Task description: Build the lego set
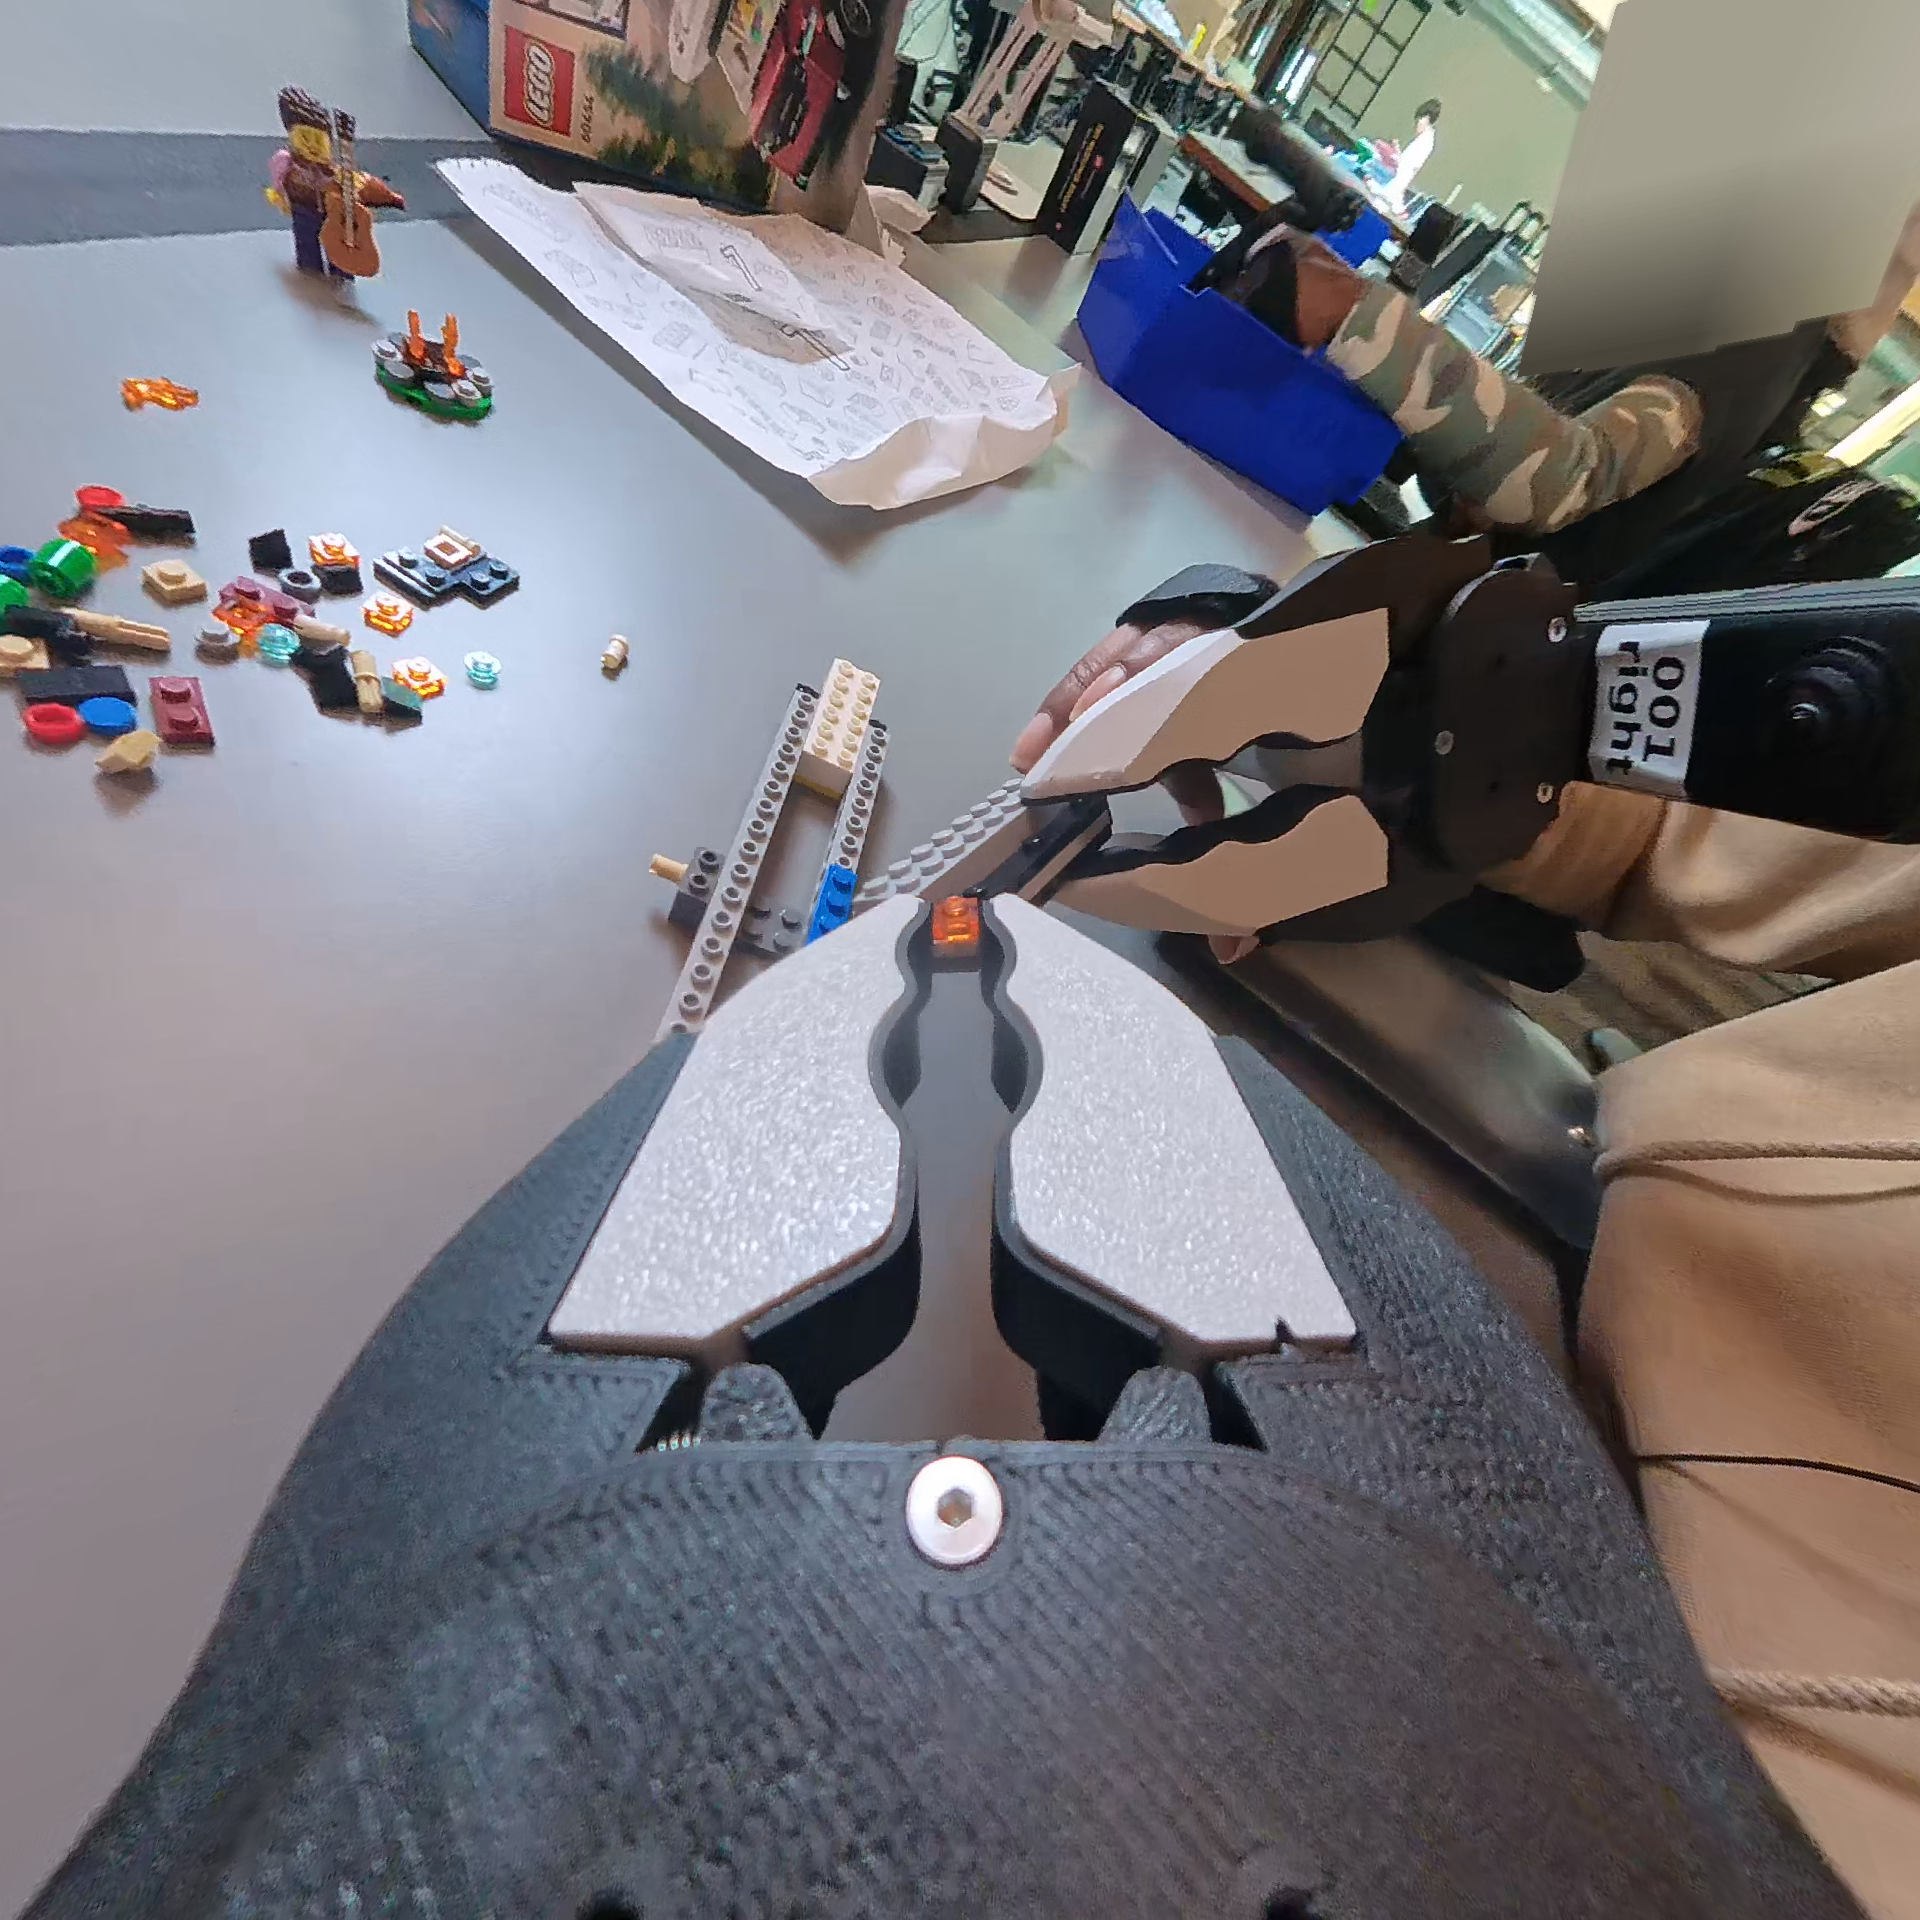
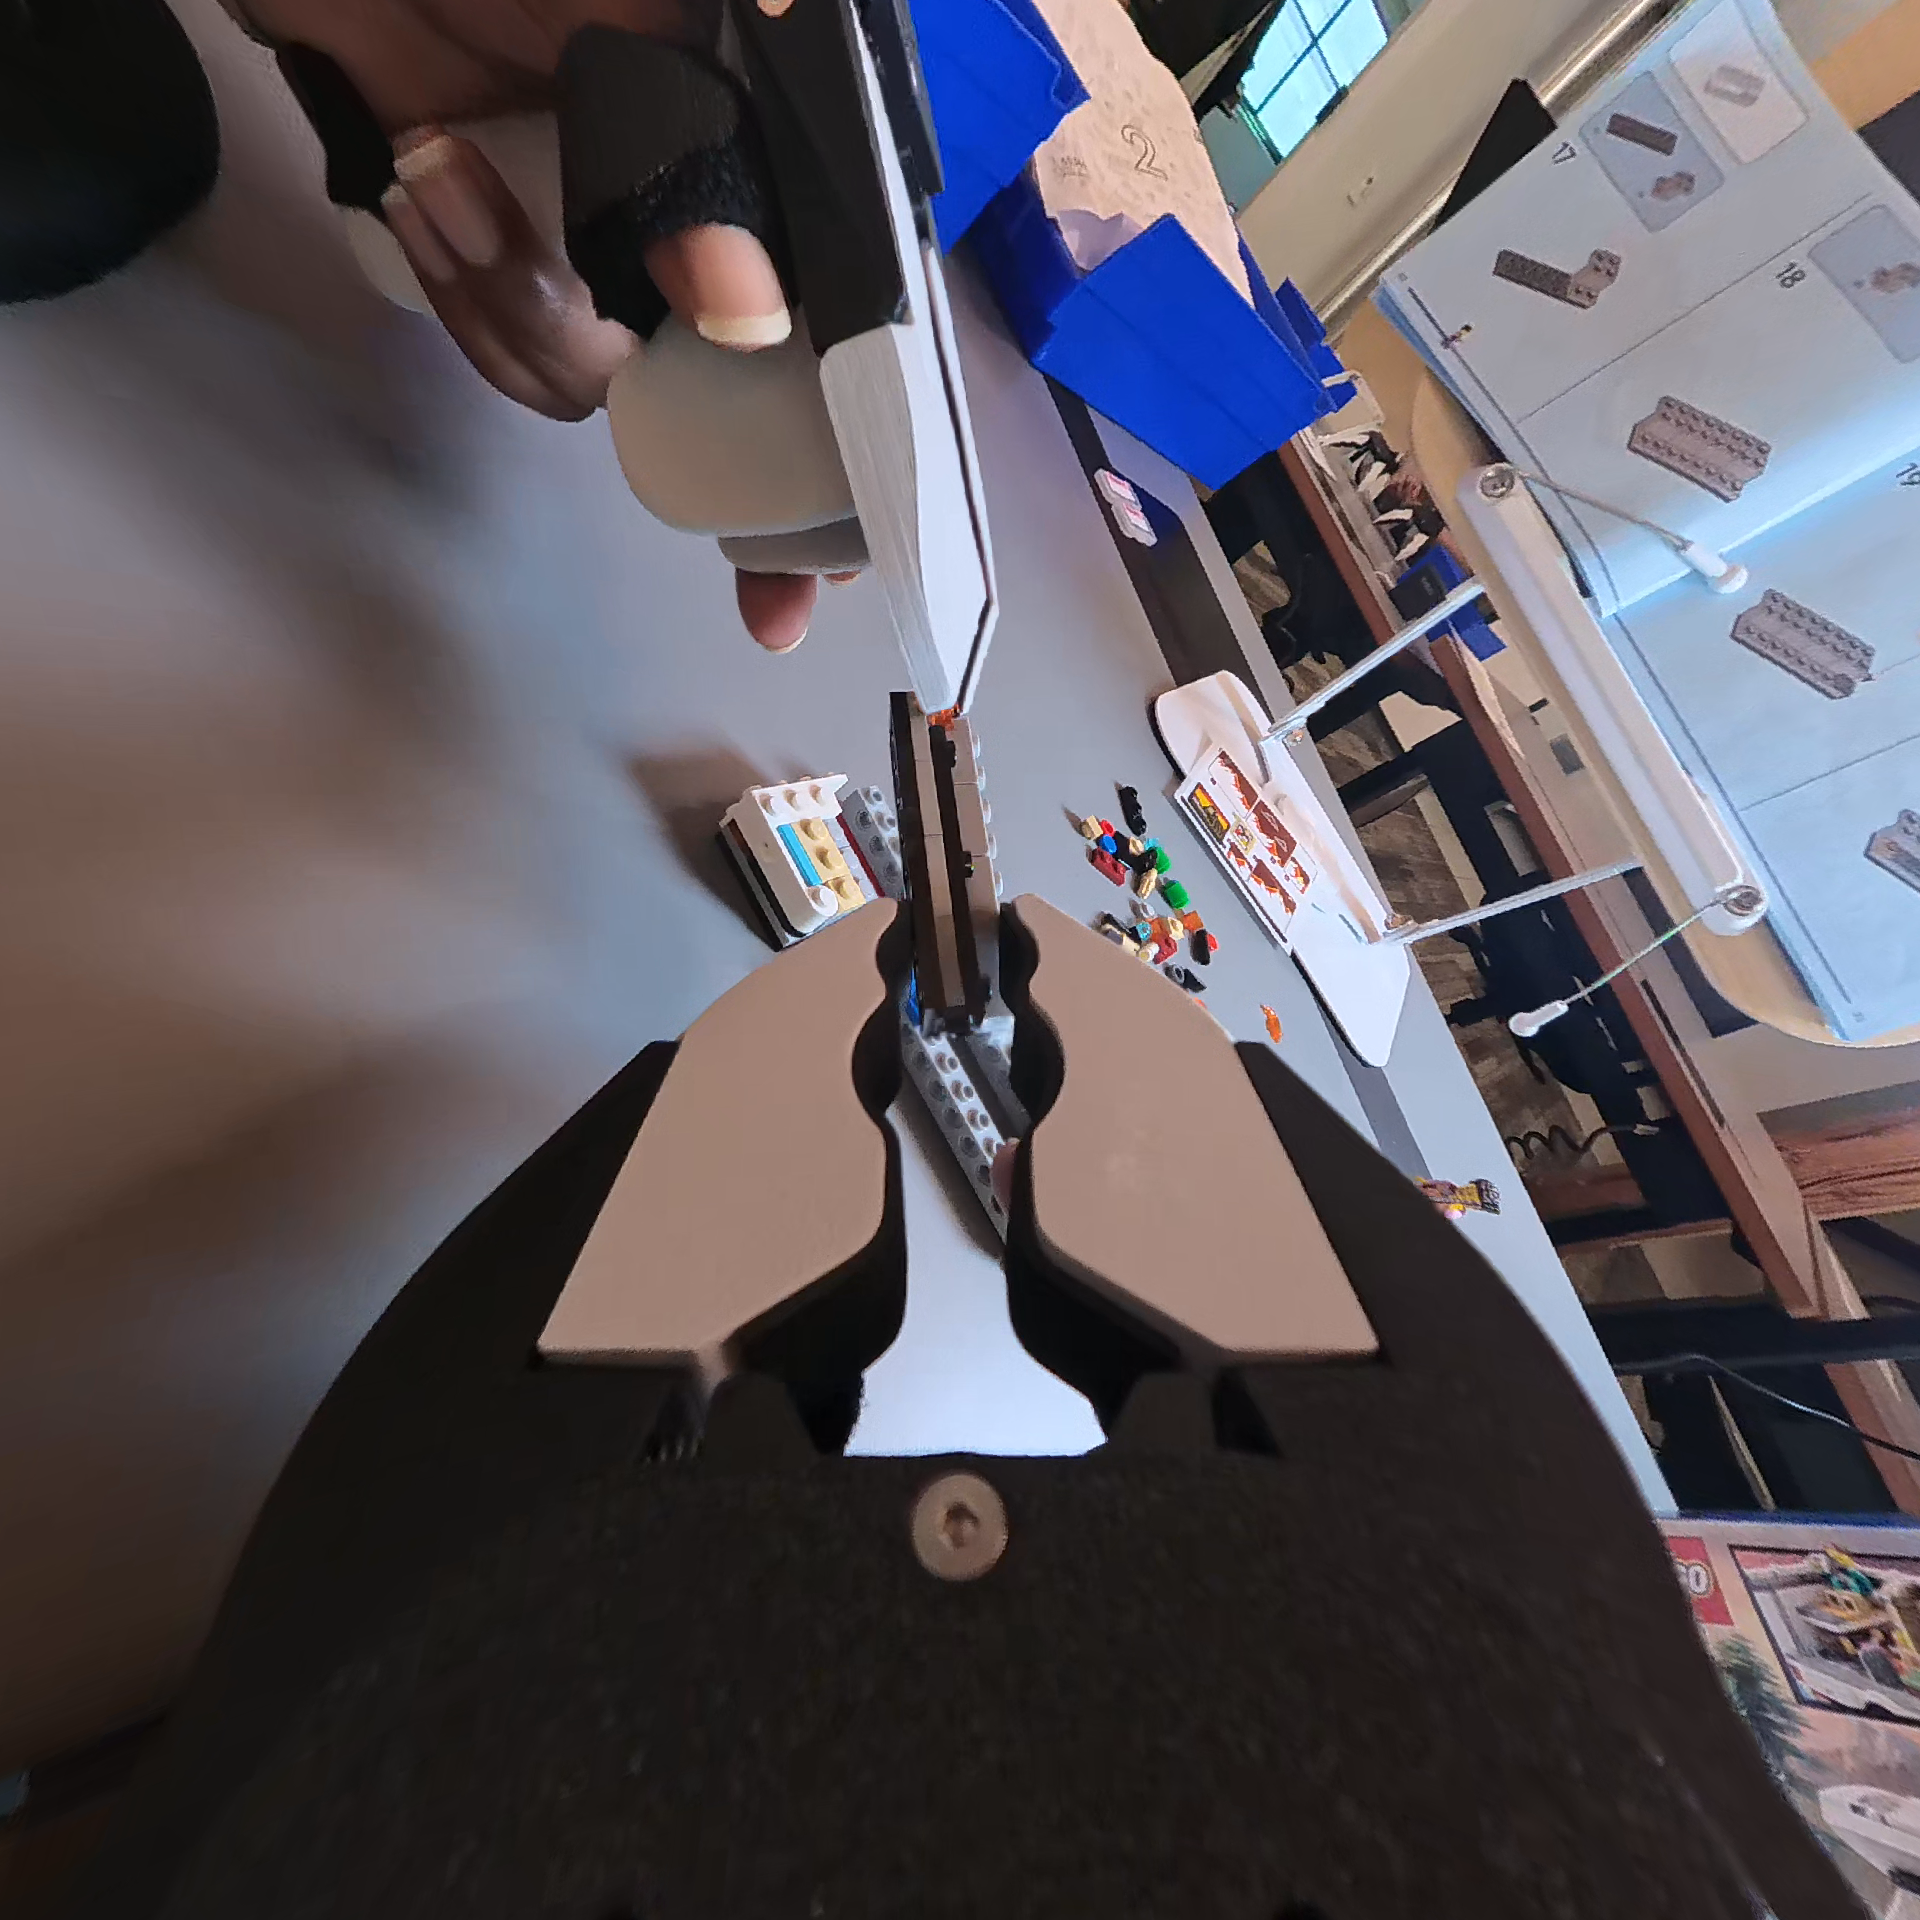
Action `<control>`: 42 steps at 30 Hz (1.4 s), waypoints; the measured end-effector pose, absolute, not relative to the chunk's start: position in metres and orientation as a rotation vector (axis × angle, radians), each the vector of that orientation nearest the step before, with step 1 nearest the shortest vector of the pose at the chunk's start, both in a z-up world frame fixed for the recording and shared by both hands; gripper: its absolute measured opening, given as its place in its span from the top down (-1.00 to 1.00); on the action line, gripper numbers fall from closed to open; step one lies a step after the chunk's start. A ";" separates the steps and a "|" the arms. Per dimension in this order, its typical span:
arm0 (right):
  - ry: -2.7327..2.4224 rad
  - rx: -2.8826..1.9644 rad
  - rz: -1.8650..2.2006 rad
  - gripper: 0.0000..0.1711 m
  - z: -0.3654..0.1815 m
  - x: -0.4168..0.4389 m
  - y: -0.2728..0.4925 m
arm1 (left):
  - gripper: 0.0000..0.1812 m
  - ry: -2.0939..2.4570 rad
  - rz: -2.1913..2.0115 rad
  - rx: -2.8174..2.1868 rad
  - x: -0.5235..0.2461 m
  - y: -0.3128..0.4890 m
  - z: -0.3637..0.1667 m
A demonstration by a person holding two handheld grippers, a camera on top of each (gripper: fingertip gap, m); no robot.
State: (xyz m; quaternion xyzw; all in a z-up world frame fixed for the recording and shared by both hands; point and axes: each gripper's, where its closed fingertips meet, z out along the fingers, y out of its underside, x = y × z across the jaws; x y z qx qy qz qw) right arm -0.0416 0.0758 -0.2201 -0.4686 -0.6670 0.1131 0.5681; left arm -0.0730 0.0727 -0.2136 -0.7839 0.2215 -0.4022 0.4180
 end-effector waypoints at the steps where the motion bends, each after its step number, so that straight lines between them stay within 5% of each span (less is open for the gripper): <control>1: -1.561 -1.103 0.263 0.82 -0.220 -0.042 0.076 | 0.91 0.566 -0.969 -1.968 -0.074 0.074 -0.214; 32: -1.430 -1.081 0.242 0.82 -0.209 -0.044 0.078 | 0.77 0.484 -0.909 -1.833 -0.080 0.079 -0.183; 42: -1.454 -1.111 0.233 0.82 -0.215 -0.041 0.085 | 0.83 0.646 -0.378 -2.066 -0.164 0.103 -0.223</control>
